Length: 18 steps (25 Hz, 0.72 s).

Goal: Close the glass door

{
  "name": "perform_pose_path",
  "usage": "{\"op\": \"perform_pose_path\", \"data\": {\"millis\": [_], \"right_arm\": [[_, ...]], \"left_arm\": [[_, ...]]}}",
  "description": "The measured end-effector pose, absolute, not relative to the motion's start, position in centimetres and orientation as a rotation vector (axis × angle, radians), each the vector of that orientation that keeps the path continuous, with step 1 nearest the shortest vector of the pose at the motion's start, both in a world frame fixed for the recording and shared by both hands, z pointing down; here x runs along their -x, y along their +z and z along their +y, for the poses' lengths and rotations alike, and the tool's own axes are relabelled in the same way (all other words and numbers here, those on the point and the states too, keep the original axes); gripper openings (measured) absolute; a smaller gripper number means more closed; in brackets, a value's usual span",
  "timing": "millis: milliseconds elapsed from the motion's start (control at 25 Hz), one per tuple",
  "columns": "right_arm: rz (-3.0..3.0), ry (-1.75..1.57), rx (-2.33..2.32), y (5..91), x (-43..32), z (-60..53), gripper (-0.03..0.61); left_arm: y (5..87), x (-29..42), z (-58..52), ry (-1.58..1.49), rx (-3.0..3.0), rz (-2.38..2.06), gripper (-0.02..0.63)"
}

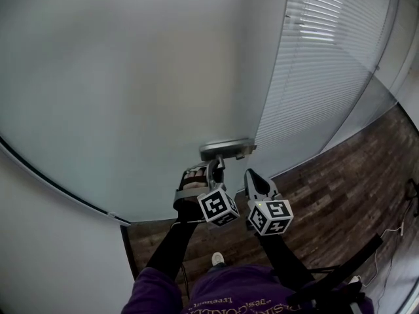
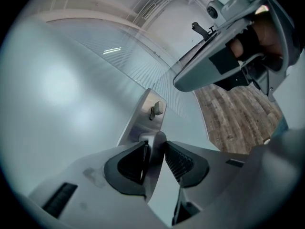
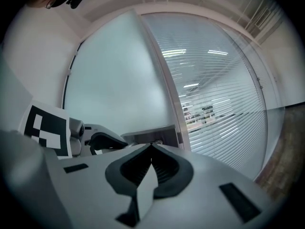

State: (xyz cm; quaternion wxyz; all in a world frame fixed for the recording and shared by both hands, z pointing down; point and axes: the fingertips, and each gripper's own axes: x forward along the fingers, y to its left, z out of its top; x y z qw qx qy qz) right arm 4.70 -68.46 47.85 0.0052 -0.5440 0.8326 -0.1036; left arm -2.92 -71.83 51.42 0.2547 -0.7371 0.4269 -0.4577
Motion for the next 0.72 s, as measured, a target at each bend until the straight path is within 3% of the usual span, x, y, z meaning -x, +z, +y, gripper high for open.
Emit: {"op": "perform_pose_path", "data": {"millis": [720], "right_arm": [[2.611,-0.357,1.72,48.5,-3.4,-74.9,-0.003]], "left_arm": [[51.8,5.0,-79.3,-1.256,2.0,1.216,0.127]]}}
